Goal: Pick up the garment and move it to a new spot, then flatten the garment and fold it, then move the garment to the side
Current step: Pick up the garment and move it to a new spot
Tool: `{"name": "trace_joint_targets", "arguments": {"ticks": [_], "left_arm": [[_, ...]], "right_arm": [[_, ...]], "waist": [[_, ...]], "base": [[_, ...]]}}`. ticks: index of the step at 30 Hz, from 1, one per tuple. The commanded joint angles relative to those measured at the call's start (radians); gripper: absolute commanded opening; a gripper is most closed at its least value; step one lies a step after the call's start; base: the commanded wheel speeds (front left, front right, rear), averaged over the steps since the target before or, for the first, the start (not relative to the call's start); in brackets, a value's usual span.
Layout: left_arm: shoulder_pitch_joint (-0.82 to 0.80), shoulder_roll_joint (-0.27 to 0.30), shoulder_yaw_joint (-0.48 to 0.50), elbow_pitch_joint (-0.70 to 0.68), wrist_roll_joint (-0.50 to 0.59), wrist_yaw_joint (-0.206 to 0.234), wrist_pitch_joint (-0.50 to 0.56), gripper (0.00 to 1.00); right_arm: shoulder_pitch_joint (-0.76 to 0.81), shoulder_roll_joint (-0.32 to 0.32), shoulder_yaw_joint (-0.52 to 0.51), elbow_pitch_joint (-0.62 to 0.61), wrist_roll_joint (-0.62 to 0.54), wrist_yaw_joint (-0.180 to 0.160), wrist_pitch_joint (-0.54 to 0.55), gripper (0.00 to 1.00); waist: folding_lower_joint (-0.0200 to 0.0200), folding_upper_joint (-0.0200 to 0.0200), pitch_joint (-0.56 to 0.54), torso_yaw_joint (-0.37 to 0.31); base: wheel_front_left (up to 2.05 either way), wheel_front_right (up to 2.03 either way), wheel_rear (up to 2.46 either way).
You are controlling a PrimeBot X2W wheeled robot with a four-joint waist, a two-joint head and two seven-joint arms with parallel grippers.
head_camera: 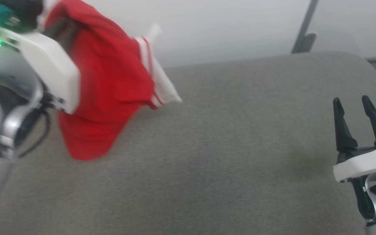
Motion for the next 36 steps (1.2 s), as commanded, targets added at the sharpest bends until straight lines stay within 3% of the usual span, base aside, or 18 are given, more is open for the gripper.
{"name": "trace_joint_targets", "arguments": {"ticks": [1, 9, 26, 29, 31, 34, 35, 36], "left_arm": [[0.019, -0.011, -0.011, -0.005, 0.005, 0.002, 0.005, 0.00], [0.084, -0.088, -0.133, 0.054, -0.004, -0.013, 0.044, 0.00], [0.159, -0.190, -0.255, 0.449, -0.061, -0.091, 0.061, 0.00], [0.160, -0.212, -0.269, 0.518, -0.068, -0.101, 0.061, 0.15], [0.156, -0.225, -0.278, 0.561, -0.067, -0.107, 0.057, 0.33], [0.146, -0.242, -0.287, 0.620, -0.071, -0.114, 0.055, 0.50], [0.141, -0.246, -0.290, 0.635, -0.071, -0.117, 0.051, 0.87], [0.135, -0.250, -0.291, 0.647, -0.072, -0.123, 0.044, 1.00]], "right_arm": [[0.004, 0.005, 0.000, -0.001, -0.005, 0.000, -0.008, 1.00], [-0.013, 0.032, 0.012, 0.021, -0.002, 0.000, -0.030, 1.00], [-0.068, 0.051, 0.089, 0.106, 0.026, 0.000, -0.076, 1.00], [-0.075, 0.052, 0.100, 0.119, 0.028, 0.000, -0.082, 1.00], [-0.083, 0.054, 0.104, 0.124, 0.031, 0.000, -0.087, 1.00], [-0.086, 0.053, 0.110, 0.134, 0.034, 0.000, -0.090, 1.00], [-0.086, 0.052, 0.110, 0.138, 0.035, 0.000, -0.091, 1.00], [-0.089, 0.049, 0.111, 0.141, 0.036, 0.000, -0.093, 1.00]], "waist": [[0.0000, 0.0000, 0.029, -0.033], [0.0000, 0.0000, 0.082, -0.091], [0.0000, 0.0000, 0.146, -0.133], [0.0000, 0.0000, 0.149, -0.137], [0.0000, 0.0000, 0.150, -0.138], [0.0000, 0.0000, 0.149, -0.138], [0.0000, 0.0000, 0.148, -0.137], [0.0000, 0.0000, 0.146, -0.135]], "base": [[0.00, 0.00, 0.00], [0.00, 0.00, 0.00], [0.00, 0.00, 0.00], [0.00, 0.00, 0.00], [0.00, 0.00, 0.00], [0.00, 0.00, 0.00], [0.00, 0.00, 0.00], [0.00, 0.00, 0.00]]}}
